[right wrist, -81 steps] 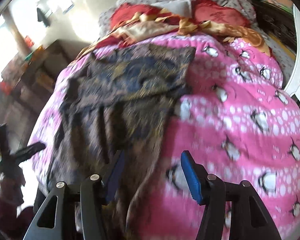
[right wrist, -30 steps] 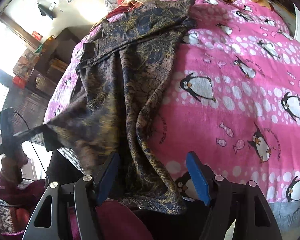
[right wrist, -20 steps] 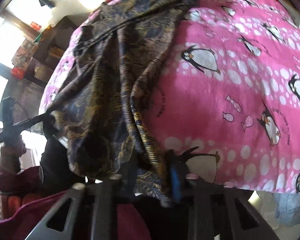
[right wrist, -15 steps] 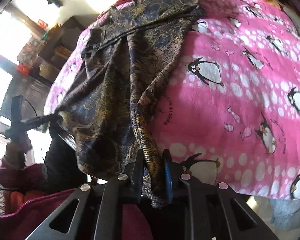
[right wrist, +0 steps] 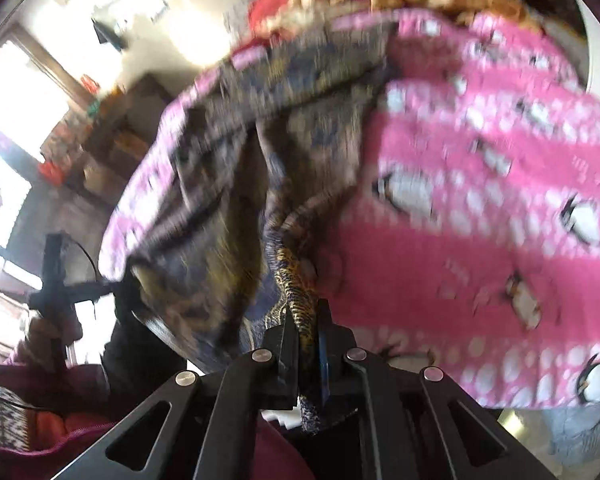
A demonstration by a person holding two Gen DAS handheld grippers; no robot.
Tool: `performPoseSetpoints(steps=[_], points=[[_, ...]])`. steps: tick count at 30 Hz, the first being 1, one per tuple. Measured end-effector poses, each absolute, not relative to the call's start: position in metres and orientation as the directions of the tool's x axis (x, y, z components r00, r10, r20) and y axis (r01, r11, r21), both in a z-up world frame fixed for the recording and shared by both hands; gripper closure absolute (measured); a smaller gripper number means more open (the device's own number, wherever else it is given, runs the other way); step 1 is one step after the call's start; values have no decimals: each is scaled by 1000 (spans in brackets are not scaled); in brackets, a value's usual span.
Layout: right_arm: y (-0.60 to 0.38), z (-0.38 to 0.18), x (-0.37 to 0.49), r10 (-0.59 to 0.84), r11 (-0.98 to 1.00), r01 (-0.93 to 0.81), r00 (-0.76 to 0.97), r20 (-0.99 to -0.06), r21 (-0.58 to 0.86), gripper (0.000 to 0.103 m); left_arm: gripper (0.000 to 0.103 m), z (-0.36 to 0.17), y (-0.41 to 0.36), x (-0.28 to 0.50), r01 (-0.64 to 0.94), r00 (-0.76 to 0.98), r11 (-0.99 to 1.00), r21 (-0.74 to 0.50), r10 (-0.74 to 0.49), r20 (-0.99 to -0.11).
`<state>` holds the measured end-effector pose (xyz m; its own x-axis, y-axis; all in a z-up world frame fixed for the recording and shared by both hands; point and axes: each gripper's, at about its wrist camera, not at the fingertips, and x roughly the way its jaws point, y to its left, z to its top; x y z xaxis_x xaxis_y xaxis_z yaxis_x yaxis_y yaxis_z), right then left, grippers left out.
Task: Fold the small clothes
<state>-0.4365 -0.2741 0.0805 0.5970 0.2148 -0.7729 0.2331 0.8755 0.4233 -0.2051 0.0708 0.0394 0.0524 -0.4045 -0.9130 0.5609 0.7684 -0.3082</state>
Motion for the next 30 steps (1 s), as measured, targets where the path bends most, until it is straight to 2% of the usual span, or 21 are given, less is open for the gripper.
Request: performPoseSetpoints(steps=[7,10,15,18,21,23,24,25,26,30], points=[[-303,142,-451,318,735,139,794,-519,664,98,97,110,103,-188,546,142,723,-424,-578,-803],[-310,153,-440,299,725,148,812,-501,673,99,97,123,107,-176,524,191,735,-431,-595,-781],[-313,154,-417,269,760,177,791,-550,625,101,97,125,100,-171,532,219,754,-386,-563,-797],[-311,148,-409,231,812,202,750,-620,547,101,97,117,92,-171,550,213,755,-358,-542,-813],[-301,126,-399,235,860,220,631,-739,461,100,97,108,86,-169,556,219,763,-330,-517,-828],[-292,109,-398,228,881,231,557,-799,412,95,97,102,88,-166,545,209,769,-334,-510,-834],[-288,99,-399,227,890,234,520,-824,392,85,97,99,89,-165,537,204,774,-336,-506,-838],[-283,87,-402,233,893,240,478,-847,381,66,97,96,89,-164,532,201,777,-336,-501,-842],[-281,80,-405,242,891,244,457,-856,383,59,97,94,89,-163,529,198,780,-335,-497,-845],[-276,48,-421,272,883,272,371,-888,384,57,97,91,90,-164,527,191,782,-331,-489,-851]])
